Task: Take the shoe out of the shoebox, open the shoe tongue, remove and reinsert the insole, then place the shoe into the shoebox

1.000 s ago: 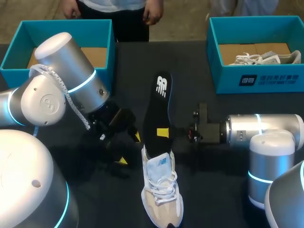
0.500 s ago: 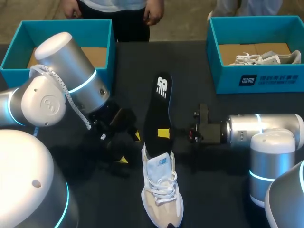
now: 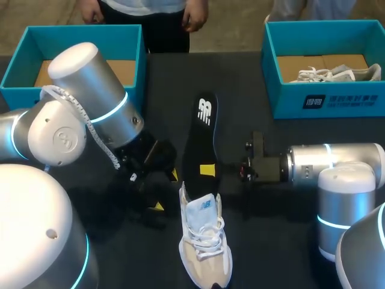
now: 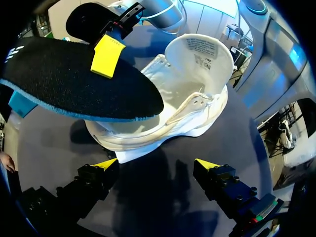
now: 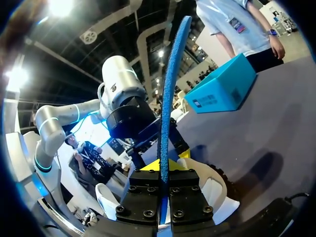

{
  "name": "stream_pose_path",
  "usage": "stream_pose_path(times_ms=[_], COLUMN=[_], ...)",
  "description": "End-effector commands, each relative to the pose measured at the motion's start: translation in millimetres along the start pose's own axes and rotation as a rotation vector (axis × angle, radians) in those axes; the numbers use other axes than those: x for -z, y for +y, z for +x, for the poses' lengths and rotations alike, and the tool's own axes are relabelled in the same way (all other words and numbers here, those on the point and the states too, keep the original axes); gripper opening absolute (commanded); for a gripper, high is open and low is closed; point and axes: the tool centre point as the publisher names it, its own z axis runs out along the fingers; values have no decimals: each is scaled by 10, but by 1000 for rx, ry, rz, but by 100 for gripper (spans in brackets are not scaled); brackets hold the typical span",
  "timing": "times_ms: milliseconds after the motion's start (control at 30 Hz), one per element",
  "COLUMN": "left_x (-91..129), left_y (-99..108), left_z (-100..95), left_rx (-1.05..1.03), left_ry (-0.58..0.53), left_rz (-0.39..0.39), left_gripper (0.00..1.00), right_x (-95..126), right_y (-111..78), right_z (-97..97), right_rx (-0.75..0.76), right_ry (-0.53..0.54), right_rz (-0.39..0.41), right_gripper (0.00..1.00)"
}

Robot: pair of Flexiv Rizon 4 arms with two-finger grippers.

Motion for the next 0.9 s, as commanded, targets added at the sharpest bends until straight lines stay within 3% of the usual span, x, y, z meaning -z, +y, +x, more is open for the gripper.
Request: stream_pose_path(times_ms=[33,900], left_x=[-3,-3], left_y=[-10,-10], left_z=[10,10], left_rx=[0,0], left_ry=[-3,-3], left_rz=[-5,-5], left_gripper=[100,100], right_x=[6,15], right_y=[1,-64], right_z=[7,24], right_rx=[1,4], right_ry=[2,28], right_rz=[3,7], right_gripper=[0,0])
